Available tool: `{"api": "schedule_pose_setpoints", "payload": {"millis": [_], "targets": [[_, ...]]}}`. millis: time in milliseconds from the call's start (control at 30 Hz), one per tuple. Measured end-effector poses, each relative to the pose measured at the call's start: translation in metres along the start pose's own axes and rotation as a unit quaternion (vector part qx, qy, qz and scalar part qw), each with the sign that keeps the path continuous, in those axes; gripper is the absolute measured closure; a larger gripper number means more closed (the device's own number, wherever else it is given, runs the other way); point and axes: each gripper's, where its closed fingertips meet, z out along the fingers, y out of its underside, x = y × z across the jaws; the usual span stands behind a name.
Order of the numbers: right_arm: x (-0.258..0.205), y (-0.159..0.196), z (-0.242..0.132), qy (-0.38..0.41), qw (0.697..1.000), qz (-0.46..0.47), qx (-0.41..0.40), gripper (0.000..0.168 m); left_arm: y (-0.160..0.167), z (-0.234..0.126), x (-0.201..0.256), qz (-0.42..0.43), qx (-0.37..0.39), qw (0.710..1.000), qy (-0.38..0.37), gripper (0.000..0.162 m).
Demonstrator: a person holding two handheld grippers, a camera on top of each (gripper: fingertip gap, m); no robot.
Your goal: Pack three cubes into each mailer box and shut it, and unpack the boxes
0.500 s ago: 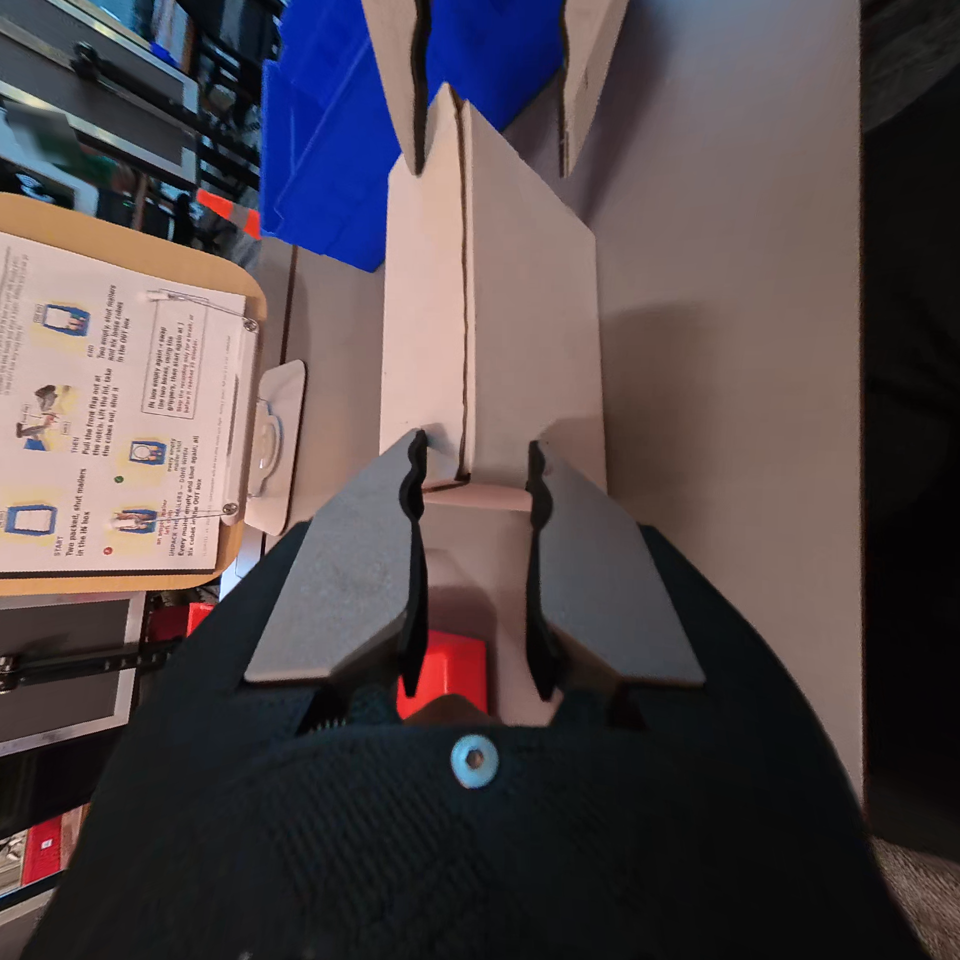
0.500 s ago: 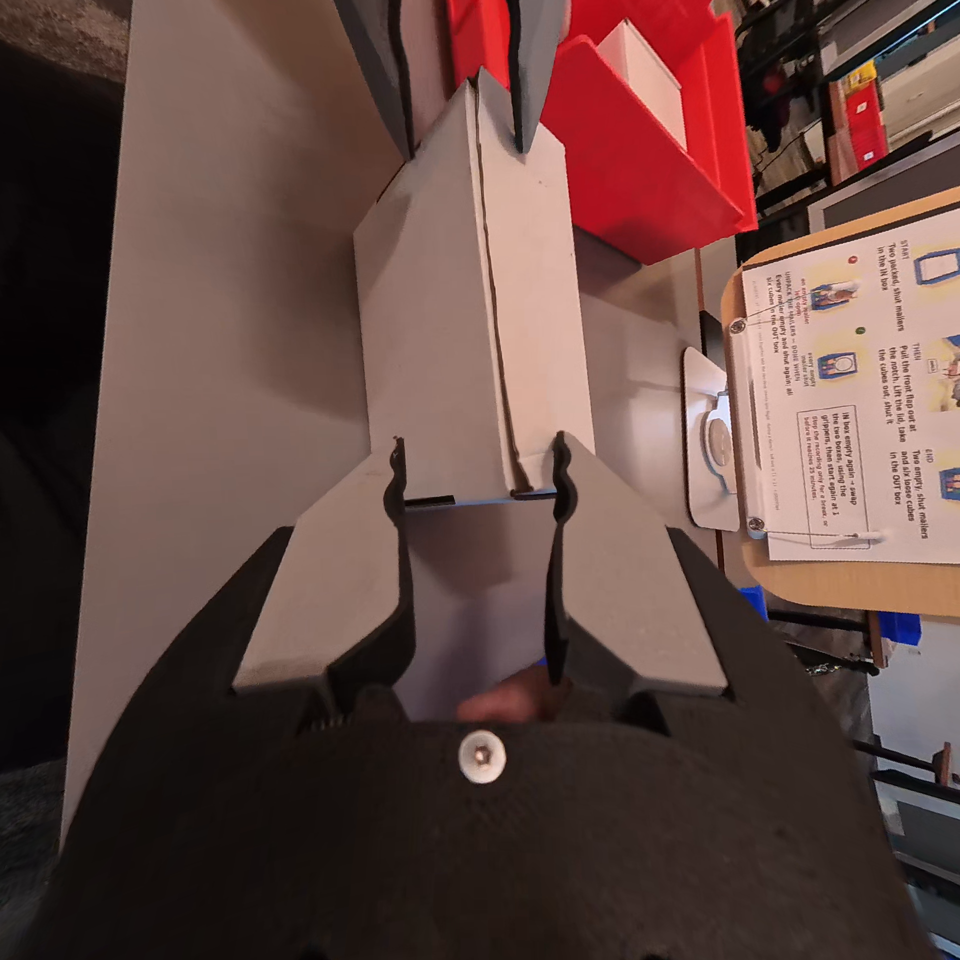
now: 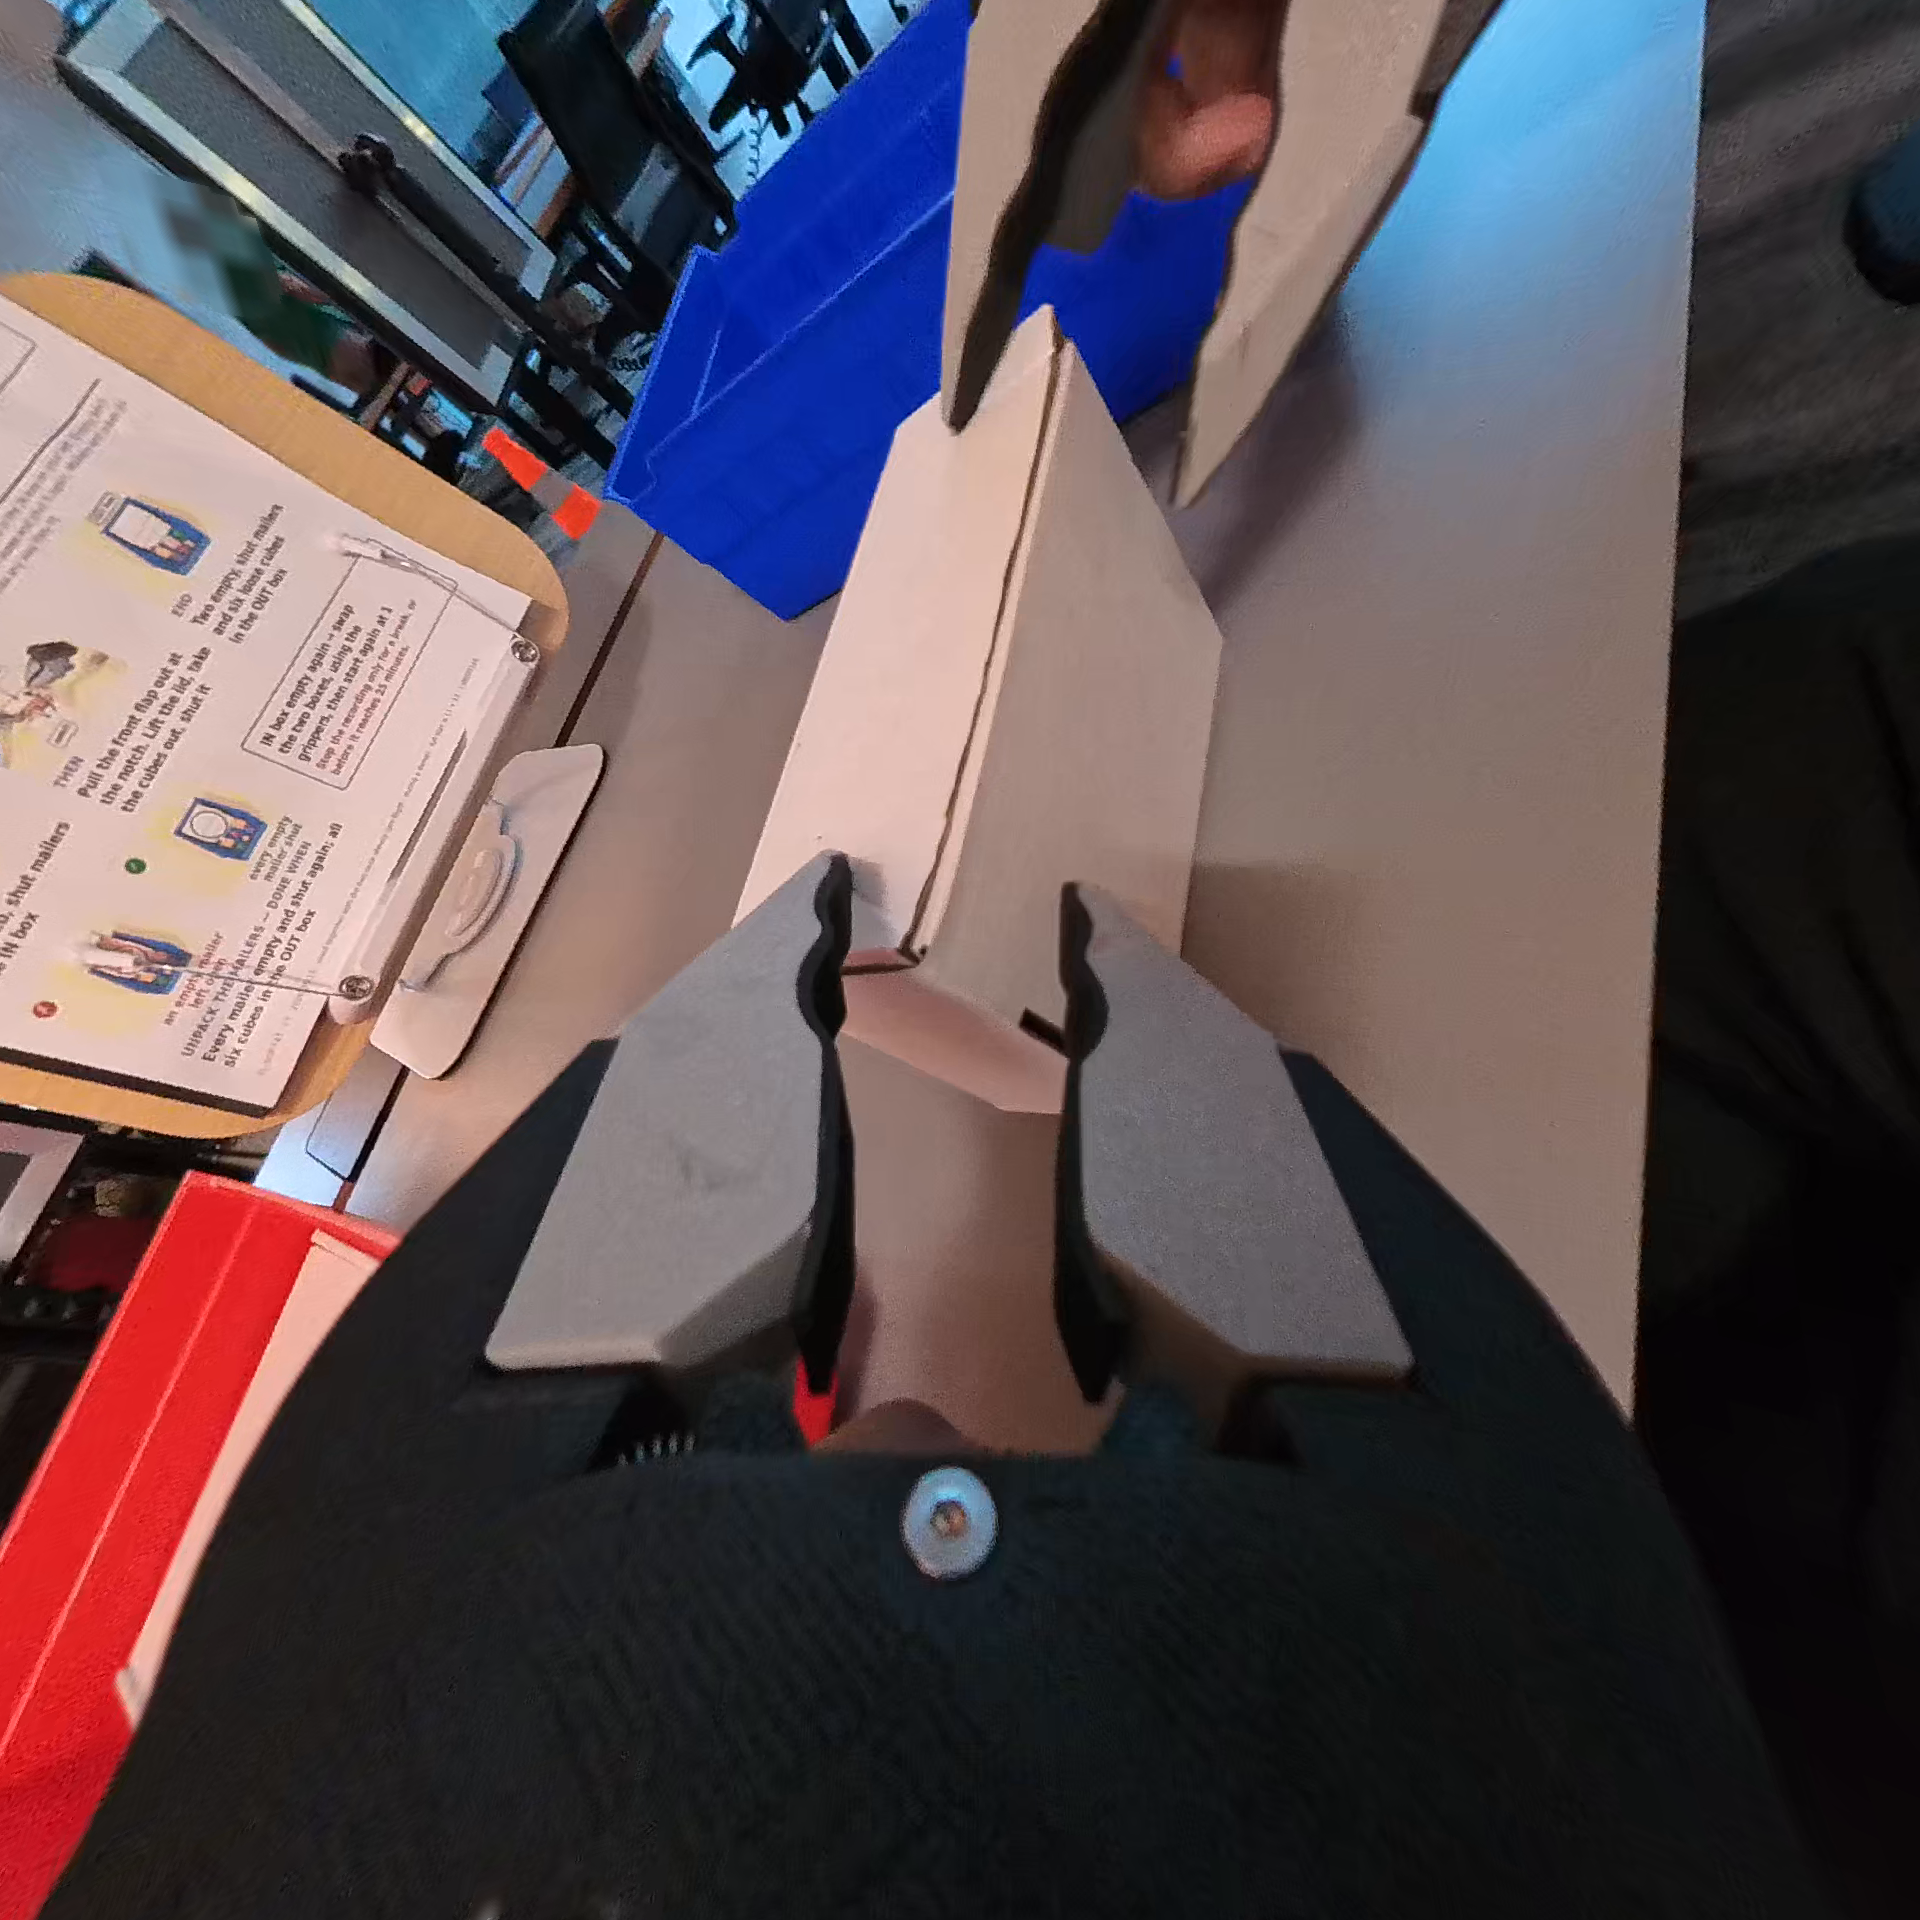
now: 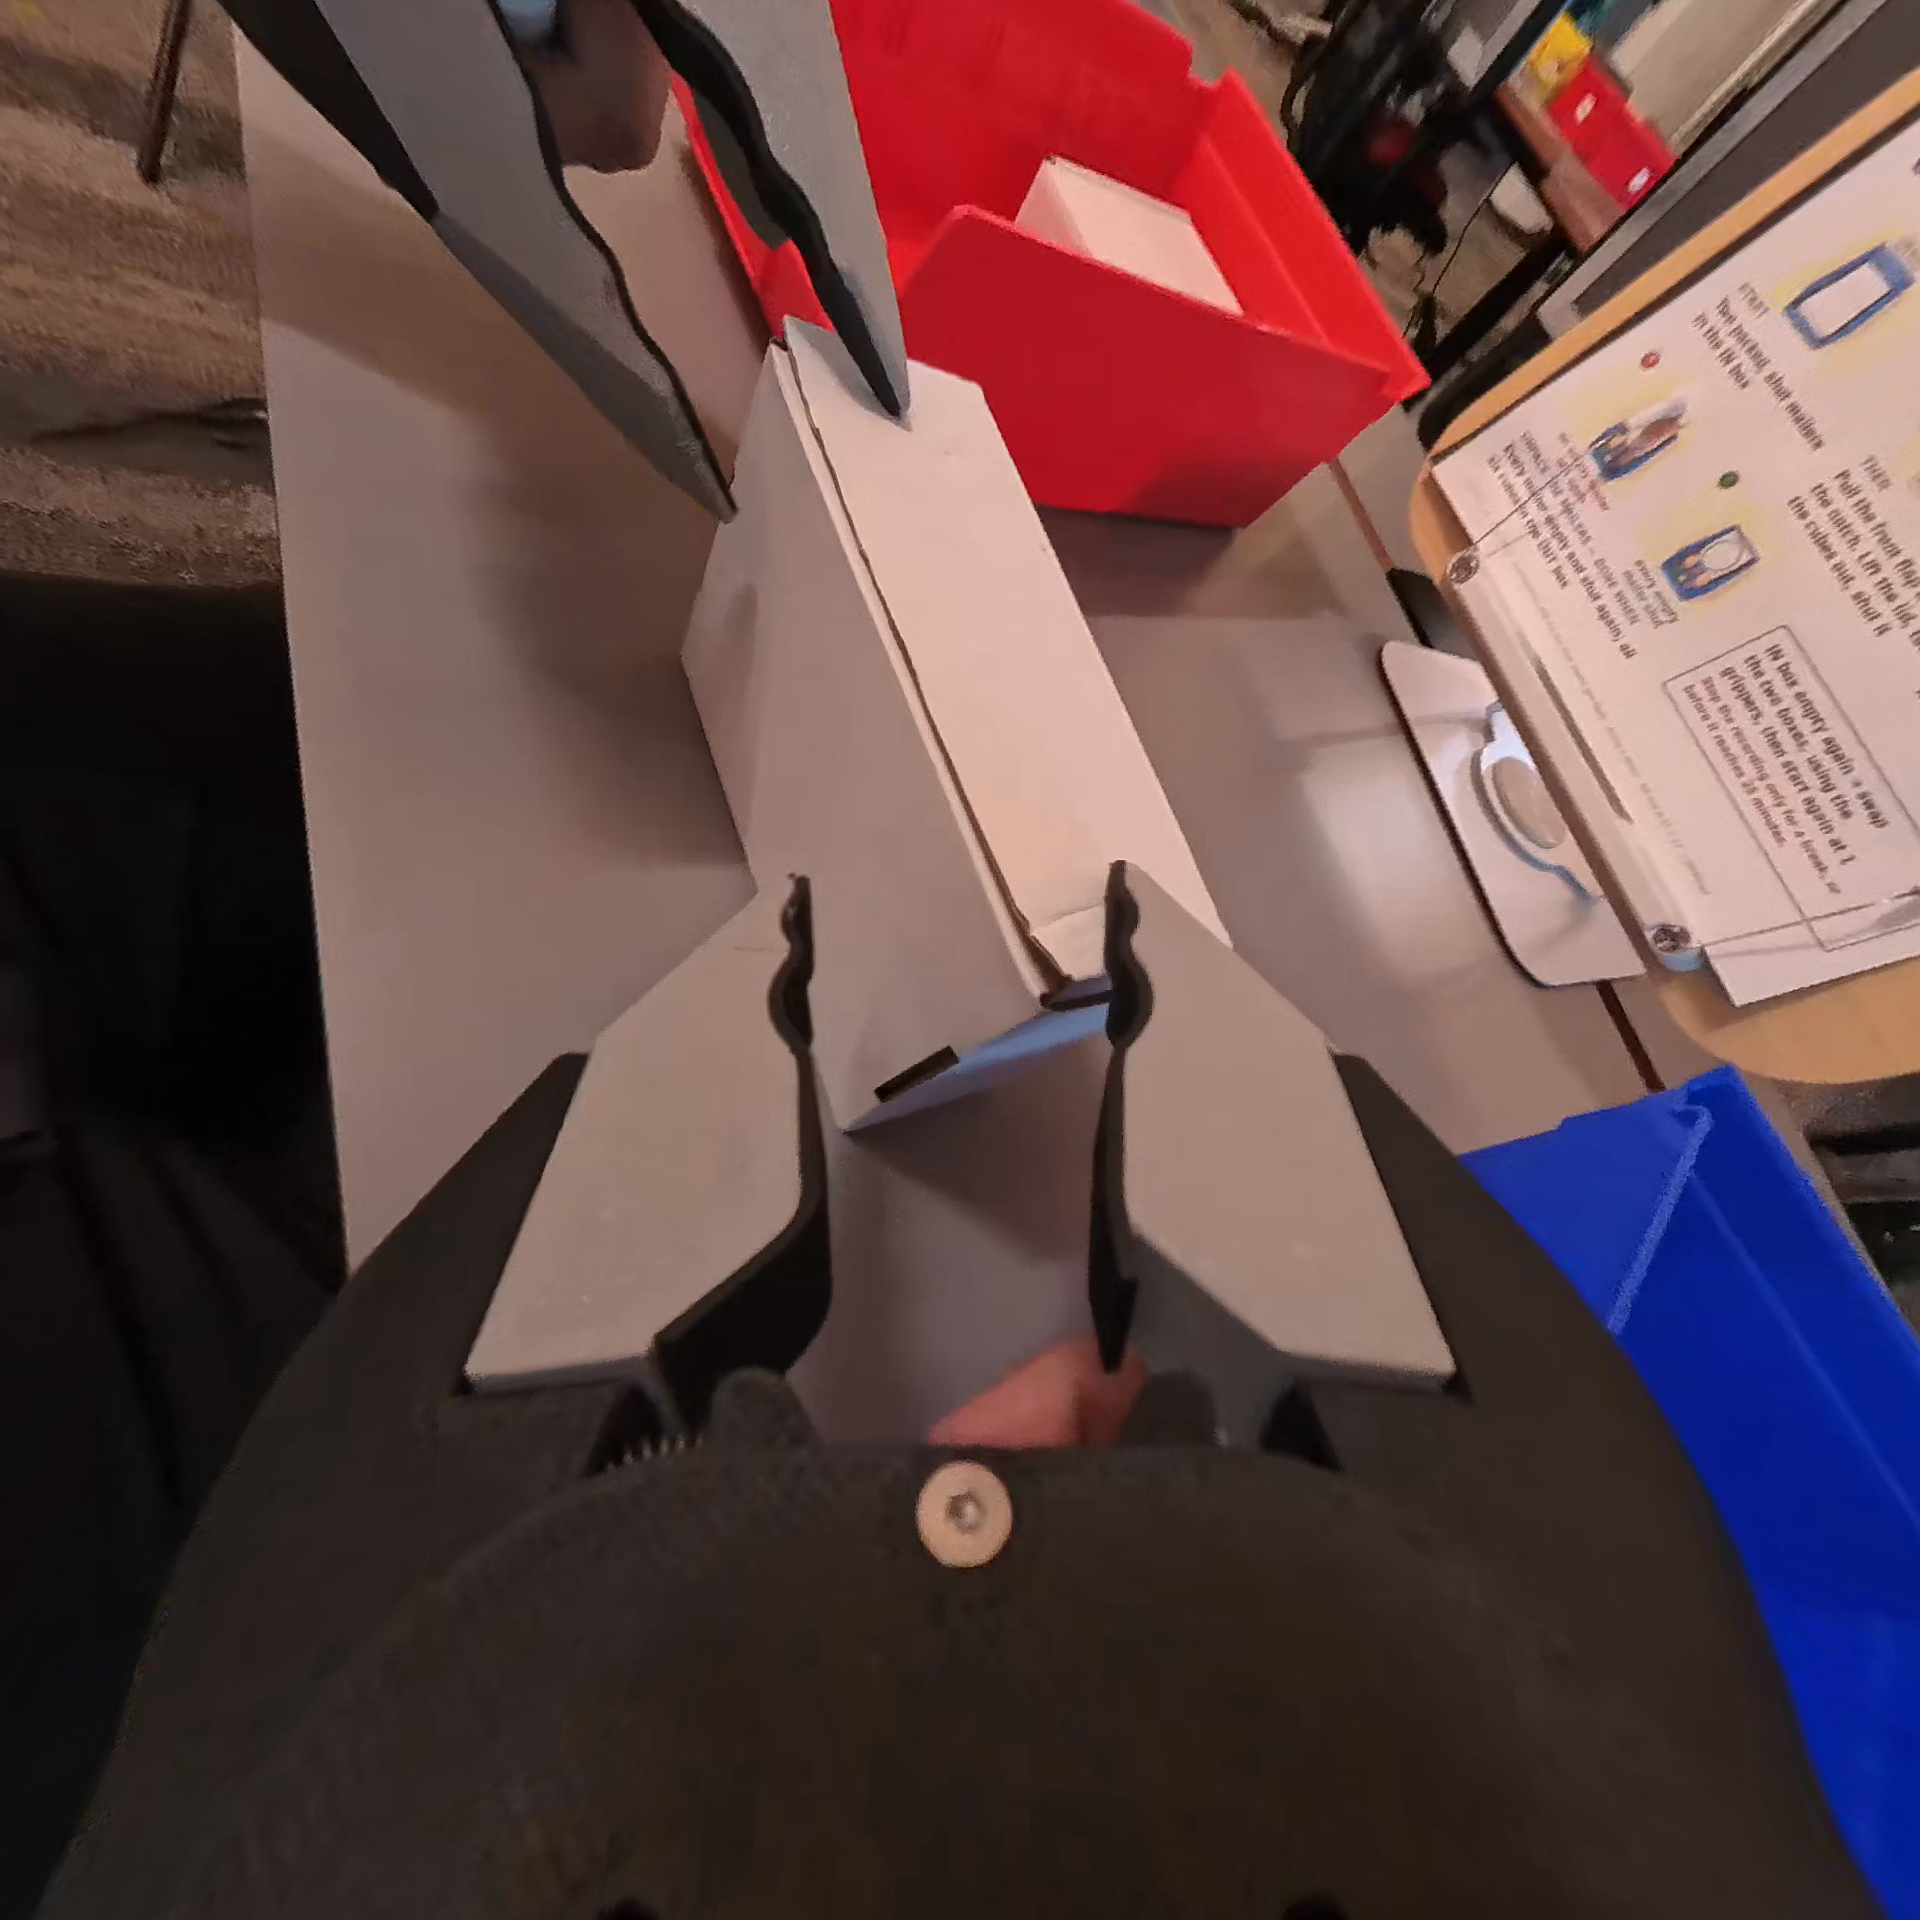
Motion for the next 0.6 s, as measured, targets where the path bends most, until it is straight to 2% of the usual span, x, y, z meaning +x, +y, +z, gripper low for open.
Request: {"api": "schedule_pose_setpoints", "payload": {"millis": [133, 233, 300, 400, 467, 533, 600], "targets": [[-0.006, 0.000, 0.003, 0.025, 0.999, 0.028, 0.014, 0.102, -0.001, 0.000, 0.002, -0.015, 0.009, 1.000, -0.002, 0.120], [-0.004, 0.000, 0.004, 0.058, 0.994, 0.069, 0.064, 0.107, -0.001, 0.001, 0.003, -0.021, 0.022, 0.999, -0.011, 0.117], [-0.004, -0.003, 0.004, 0.057, 0.990, 0.098, 0.084, 0.103, -0.002, 0.001, 0.003, -0.030, 0.029, 0.999, -0.012, 0.117], [-0.017, -0.011, 0.003, 0.000, 0.995, 0.087, 0.054, 0.073, -0.002, 0.001, 0.005, -0.019, 0.025, 0.999, -0.006, 0.115], [-0.017, -0.019, 0.000, -0.036, 0.997, 0.061, 0.021, 0.058, -0.001, 0.000, 0.004, -0.008, 0.022, 1.000, -0.003, 0.113], [-0.001, -0.040, -0.006, -0.035, 0.999, 0.027, 0.022, 0.058, 0.000, -0.002, 0.004, -0.002, 0.023, 1.000, 0.002, 0.115], [0.006, -0.047, 0.000, -0.071, 0.997, -0.006, -0.021, 0.069, -0.001, -0.002, 0.004, -0.002, 0.022, 1.000, 0.009, 0.115]]}}
